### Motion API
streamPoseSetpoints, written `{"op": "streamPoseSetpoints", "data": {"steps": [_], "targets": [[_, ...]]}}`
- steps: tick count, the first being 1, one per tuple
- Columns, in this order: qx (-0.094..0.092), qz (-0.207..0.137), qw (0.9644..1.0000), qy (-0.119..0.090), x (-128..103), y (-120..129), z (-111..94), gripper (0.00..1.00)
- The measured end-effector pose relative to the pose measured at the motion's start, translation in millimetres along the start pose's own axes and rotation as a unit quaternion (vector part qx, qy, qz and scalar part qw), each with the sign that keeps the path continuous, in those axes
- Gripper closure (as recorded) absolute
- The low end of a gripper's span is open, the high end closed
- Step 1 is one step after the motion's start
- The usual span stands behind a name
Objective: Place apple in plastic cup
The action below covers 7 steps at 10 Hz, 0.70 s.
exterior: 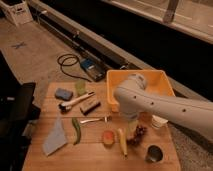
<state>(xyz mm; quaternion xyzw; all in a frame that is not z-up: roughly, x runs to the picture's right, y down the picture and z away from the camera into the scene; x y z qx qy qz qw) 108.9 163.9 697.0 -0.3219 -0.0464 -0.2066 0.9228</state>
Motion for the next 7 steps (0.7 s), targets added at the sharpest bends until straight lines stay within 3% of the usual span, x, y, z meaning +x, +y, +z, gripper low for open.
{"op": "streamPoseSetpoints", "data": {"steps": [4,7], "targets": [[-0.006,-0.003,1.0000,-0.005,-0.1,-3.0,10.6,0.35],[0.019,-0.035,0.9989,-0.023,-32.7,-19.6,8.9,0.35]]}}
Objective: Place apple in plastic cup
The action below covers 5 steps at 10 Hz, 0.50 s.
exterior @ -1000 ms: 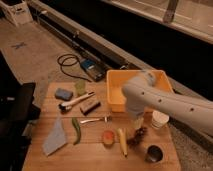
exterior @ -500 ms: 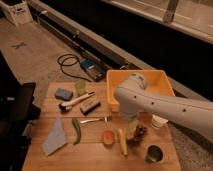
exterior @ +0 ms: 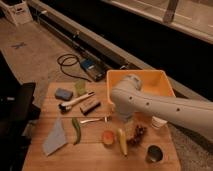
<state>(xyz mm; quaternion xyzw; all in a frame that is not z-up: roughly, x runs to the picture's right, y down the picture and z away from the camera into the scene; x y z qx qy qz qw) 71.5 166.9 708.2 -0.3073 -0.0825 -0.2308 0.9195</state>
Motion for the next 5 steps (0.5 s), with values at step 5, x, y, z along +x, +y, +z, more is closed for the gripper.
{"op": "streamPoseSetpoints", "data": {"steps": [5], "targets": [[0.003,-0.046,0.9961,-0.076,-36.1,8.0,21.9,0.35]]}}
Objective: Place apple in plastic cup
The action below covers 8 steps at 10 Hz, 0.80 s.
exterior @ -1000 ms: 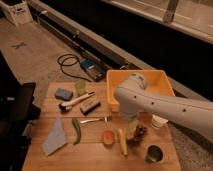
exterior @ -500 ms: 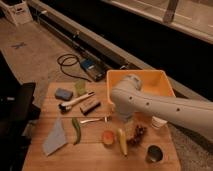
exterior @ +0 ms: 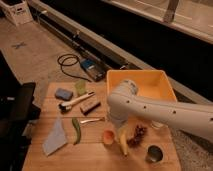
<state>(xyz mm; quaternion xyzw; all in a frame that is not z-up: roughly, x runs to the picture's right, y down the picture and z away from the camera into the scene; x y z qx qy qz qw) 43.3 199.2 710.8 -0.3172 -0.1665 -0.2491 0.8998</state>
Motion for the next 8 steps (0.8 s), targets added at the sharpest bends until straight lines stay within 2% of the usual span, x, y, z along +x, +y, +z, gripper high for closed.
{"op": "streamPoseSetpoints", "data": {"steps": [1,2,6,8], "targets": [[0.000,-0.013,0.9994,-0.033,-9.2,5.6,5.0,0.35],[0.000,-0.024,0.9981,-0.056,-16.6,9.2,8.3,0.35],[-0.001,-0.027,0.9974,-0.068,-19.4,7.2,11.4,0.35],[-0.016,-0.028,0.9962,-0.081,-21.2,5.4,31.0,0.35]]}}
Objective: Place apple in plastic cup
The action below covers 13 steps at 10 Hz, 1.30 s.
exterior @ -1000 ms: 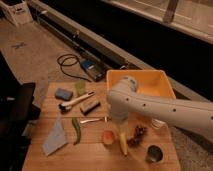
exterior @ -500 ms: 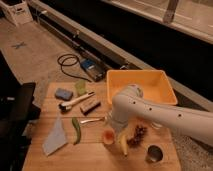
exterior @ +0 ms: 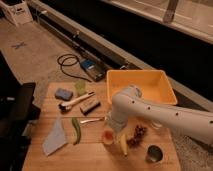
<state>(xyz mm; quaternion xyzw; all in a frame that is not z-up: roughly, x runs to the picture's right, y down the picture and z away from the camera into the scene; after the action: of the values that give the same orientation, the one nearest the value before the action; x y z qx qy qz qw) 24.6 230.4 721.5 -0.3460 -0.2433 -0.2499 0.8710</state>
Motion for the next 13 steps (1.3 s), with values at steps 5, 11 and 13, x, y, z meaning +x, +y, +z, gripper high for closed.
{"op": "streamPoseSetpoints", "data": {"steps": [5,11,13], "targets": [[-0.015,0.008,0.9992,-0.037,13.4,-9.3,33.6,0.35],[-0.021,0.004,0.9987,-0.047,18.7,-22.6,47.7,0.56],[-0.019,-0.001,0.9985,-0.051,16.6,-23.4,46.4,0.74]]}}
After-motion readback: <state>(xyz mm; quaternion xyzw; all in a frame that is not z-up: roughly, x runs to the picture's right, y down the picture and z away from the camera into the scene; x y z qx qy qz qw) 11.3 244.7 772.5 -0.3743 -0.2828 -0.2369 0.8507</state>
